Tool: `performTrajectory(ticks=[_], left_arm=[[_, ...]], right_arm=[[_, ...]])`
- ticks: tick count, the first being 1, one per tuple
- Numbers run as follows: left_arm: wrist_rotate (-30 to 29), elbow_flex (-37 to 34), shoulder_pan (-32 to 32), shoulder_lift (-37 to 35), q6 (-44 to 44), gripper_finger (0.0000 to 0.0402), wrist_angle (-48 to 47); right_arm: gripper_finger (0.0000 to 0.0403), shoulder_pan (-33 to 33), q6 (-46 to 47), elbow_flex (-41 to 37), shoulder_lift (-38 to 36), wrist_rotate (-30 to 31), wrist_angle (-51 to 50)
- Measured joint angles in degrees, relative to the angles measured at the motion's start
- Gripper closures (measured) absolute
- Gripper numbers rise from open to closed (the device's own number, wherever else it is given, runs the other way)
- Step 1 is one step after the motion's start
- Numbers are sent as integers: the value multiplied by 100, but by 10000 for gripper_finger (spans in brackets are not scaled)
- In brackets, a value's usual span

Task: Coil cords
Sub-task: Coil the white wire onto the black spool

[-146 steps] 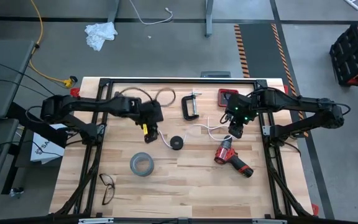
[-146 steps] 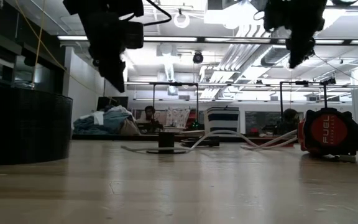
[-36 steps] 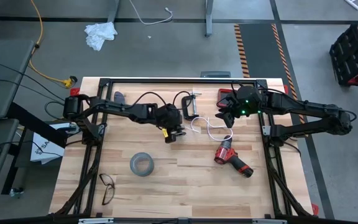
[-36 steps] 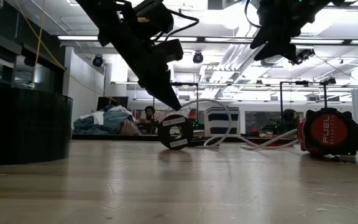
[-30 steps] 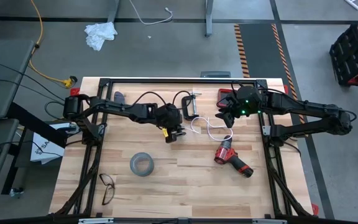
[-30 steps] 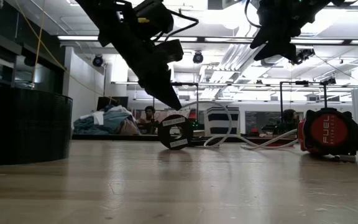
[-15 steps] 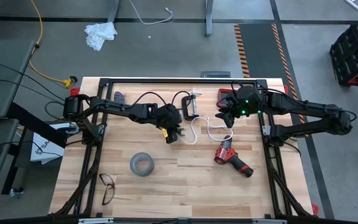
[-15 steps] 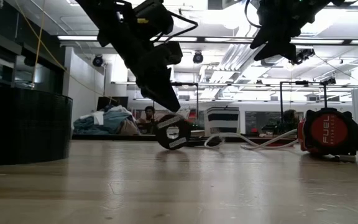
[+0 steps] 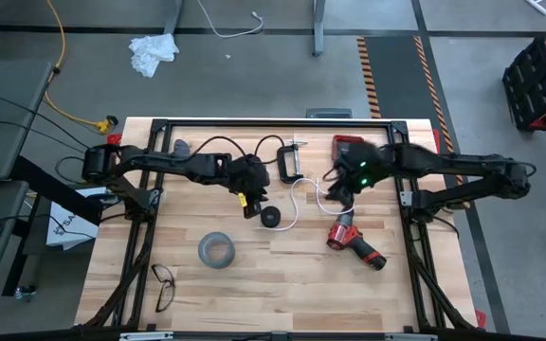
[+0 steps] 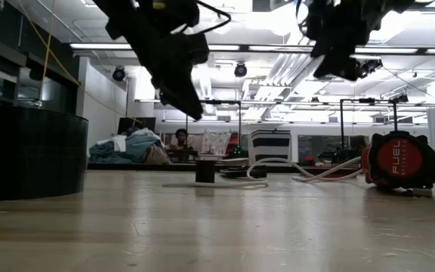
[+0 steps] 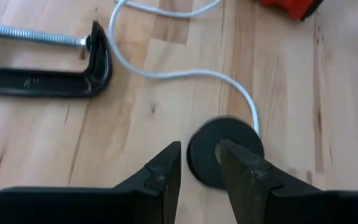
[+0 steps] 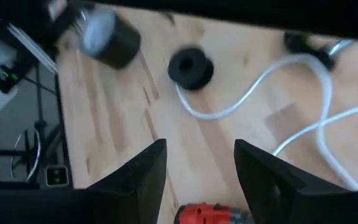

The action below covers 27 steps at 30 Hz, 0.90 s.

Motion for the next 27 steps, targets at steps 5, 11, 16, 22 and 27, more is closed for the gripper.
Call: performTrajectory(ticks=[5,11,16,22,27], left_arm=[[345,0,-67,156,-362,293,50],[762,-2,119,461,-1231,291,-85],[1163,-7,550,614,-1849,286,-152],[2907,-9,1047,1254,-2650,286,-102],[3596,-9,1165,1593,-2956,286,240]], right_arm=[[220,242,349,-2,958,94,276],[220,296,372,-2,1319,-171,694],[220,298,381,-2,1117,-169,592],[220,296,338,-2,904,-164,488],[220,296,344,-2,864,-147,428]])
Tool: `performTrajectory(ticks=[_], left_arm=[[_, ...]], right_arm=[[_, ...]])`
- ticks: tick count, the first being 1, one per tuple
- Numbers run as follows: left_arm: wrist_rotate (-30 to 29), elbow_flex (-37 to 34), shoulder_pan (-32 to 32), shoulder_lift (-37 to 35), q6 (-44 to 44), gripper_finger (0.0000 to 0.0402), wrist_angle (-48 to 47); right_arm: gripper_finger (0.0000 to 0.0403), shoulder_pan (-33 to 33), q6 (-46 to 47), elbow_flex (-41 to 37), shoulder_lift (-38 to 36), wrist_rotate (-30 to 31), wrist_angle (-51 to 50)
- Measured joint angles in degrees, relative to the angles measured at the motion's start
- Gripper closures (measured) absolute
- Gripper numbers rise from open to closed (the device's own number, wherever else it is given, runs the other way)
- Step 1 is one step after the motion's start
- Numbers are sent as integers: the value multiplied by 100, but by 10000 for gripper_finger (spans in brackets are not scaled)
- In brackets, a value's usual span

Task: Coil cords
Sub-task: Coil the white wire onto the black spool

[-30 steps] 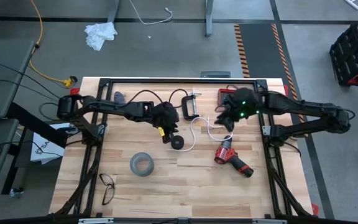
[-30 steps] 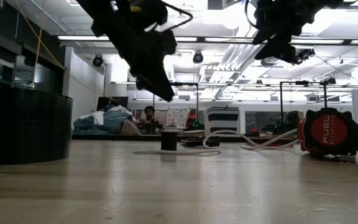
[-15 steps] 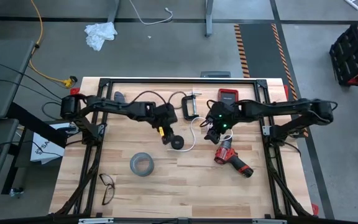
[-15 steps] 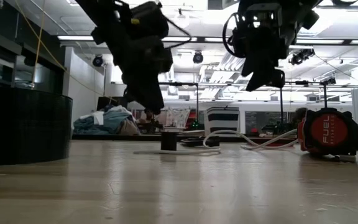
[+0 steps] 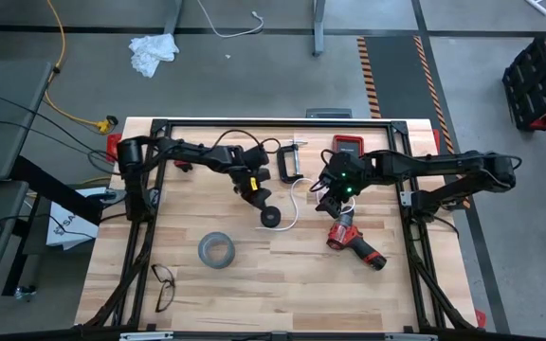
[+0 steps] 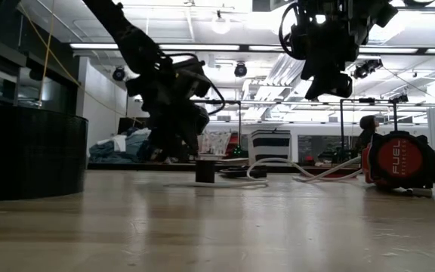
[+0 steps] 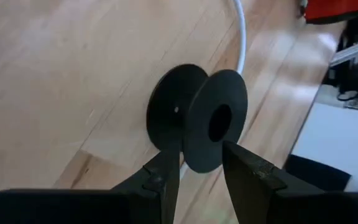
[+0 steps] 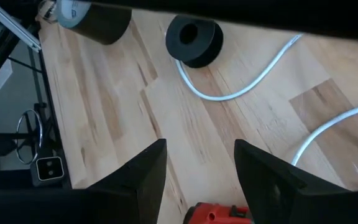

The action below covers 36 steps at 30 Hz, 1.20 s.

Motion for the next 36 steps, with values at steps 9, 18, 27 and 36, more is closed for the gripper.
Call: performTrajectory(ticks=[9,18,27,36], left_arm=[[164,2,-96,28,-107,286,324],[251,7,-195,299,-121,286,404],[274,0,-247,429,-417,286,818],[441,0,-297,410,-5,286,635]], right_arm=[[220,0,-13,0,-2,31,-36],[220,0,-99,0,-2,136,-36],[220,-2,-103,0,-2,173,-20],[220,124,-132,0,-5,60,-757]])
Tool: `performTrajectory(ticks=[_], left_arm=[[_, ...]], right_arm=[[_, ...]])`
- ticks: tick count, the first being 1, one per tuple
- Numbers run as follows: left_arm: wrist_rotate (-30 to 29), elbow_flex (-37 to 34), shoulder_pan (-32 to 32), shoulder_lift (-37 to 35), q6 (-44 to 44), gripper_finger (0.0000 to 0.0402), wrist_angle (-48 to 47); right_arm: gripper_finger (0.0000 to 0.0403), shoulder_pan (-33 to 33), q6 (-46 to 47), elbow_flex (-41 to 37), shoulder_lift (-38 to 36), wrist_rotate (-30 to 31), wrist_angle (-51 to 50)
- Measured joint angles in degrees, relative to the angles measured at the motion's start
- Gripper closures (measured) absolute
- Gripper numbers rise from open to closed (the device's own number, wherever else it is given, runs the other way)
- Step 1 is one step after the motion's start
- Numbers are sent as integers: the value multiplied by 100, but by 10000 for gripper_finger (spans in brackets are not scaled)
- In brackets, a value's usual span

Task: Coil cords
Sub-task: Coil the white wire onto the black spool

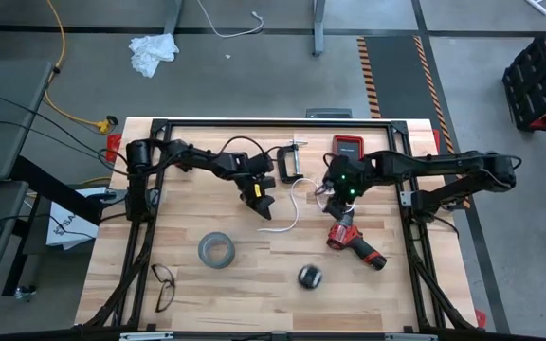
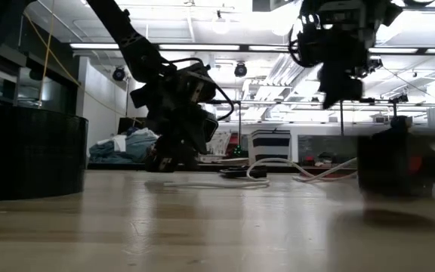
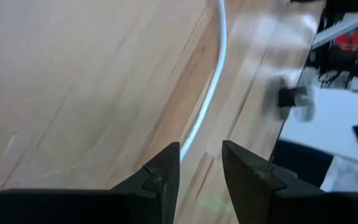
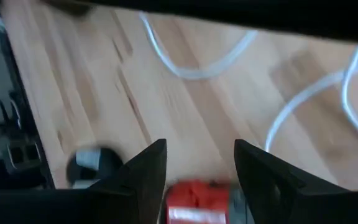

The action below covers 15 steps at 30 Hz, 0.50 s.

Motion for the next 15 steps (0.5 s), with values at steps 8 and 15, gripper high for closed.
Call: performTrajectory(ticks=[8,15], left_arm=[[-121,2,-400,-133,1058,286,-559],[-339,2,-813,-648,1868,286,-961]], right_arm=[[220,1490,794,-2,-161,-4,-284],[220,3208,3971,-831,-147,988,2084]])
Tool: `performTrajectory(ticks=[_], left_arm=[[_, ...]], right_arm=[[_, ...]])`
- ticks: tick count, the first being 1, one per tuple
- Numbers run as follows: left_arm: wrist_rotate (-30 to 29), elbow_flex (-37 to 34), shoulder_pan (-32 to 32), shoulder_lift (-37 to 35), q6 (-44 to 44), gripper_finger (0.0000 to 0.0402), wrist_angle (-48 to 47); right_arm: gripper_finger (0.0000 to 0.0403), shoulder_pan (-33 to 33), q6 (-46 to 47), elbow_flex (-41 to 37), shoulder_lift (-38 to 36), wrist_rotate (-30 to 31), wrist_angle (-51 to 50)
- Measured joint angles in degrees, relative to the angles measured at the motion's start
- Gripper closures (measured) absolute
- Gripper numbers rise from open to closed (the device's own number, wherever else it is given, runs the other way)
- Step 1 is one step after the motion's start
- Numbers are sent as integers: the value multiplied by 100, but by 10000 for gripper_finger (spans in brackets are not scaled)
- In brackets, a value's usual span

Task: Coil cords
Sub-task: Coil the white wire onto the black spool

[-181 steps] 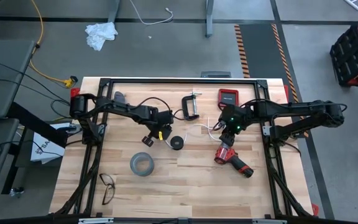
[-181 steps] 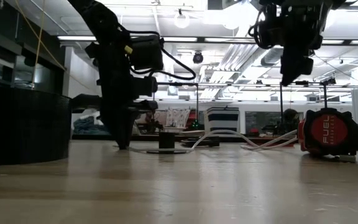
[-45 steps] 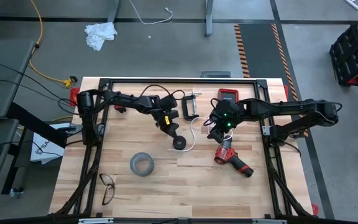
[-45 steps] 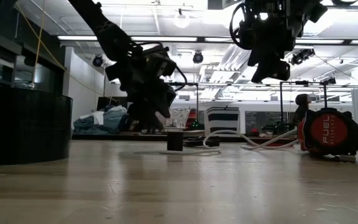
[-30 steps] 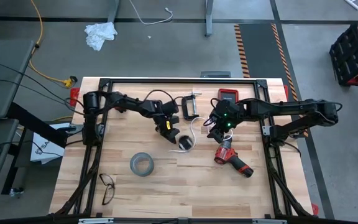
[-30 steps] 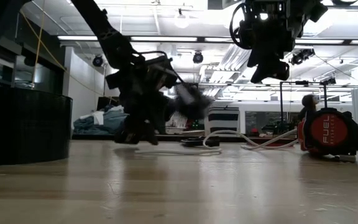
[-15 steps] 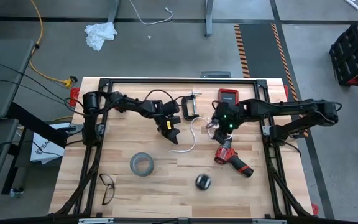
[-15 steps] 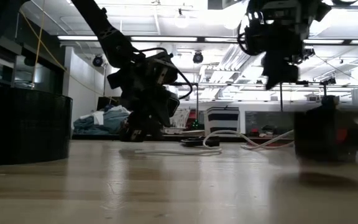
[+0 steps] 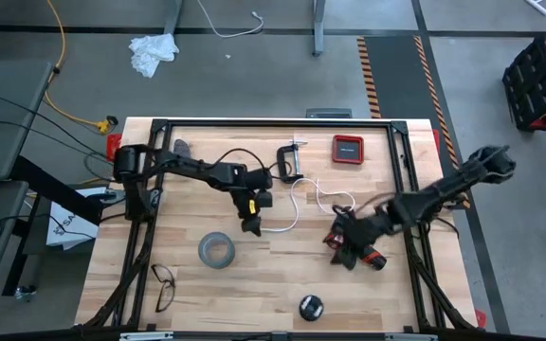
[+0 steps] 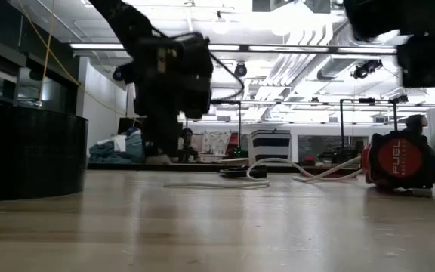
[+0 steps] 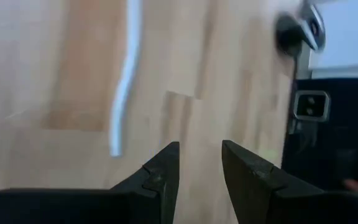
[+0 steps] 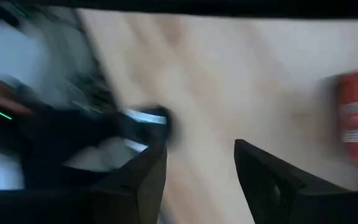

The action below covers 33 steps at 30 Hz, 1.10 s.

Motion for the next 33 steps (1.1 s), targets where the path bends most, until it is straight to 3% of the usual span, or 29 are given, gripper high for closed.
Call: performTrajectory(ticks=[3,6,8,14,20,33], left_arm=[[-153,0,-53,-286,406,286,-152],[-281,0,-50,-605,859,286,-233],[-279,0,-26,-812,1093,286,-272],[-283,0,11,-1303,1051,286,-280],[-298,2,-126,-1621,439,286,15],[-1167,2,-981,-1665,-452,286,370]], right_arm=[[223,683,1754,-580,196,886,1526],[233,1208,3092,-769,626,1644,2089],[241,1439,3551,-677,975,1794,2179],[253,1775,4012,-106,1931,1522,2202],[254,2147,4471,351,2562,1807,2209],[254,2749,4933,481,2770,2524,1882]])
